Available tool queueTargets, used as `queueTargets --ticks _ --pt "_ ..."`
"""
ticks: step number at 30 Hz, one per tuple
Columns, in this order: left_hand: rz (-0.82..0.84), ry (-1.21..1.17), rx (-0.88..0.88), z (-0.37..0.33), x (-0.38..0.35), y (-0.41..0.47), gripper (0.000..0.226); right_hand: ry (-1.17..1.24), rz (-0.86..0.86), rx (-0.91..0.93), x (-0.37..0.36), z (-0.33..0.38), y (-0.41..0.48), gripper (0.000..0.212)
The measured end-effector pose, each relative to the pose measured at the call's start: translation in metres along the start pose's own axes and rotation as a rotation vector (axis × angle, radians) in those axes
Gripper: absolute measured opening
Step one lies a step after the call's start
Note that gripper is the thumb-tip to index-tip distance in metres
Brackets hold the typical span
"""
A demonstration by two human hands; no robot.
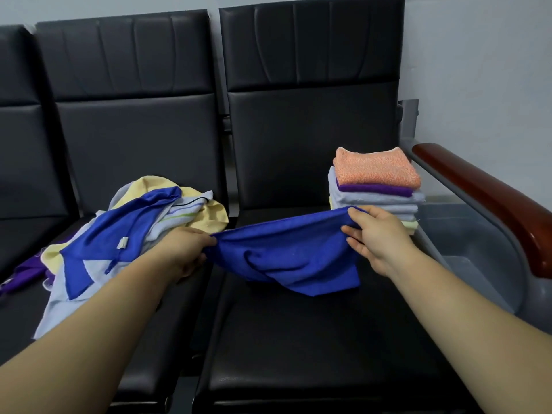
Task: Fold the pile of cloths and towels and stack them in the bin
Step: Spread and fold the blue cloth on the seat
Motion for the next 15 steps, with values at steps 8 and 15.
queueTargets --ticks 8,15 --pt "0.129 -0.824 -0.478 -0.054 -0.016 0.024 0.02 0.294 0.146 0.19 -0.019 0.034 0.046 0.016" --pt "0.011 -0.418 -0.669 -0.079 0.013 -0.012 0.014 0.462 0.222 0.259 -0.01 0.053 0.066 0.026"
Point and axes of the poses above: each hand's wrist, its own y-axis towards the middle knuckle, its own x-axis out of the back of the hand, z = x × y, the point moved 7 cm from there along y, towards the middle knuckle, and after that the axes turned 15 degrees about z, right-handed, at the moved point
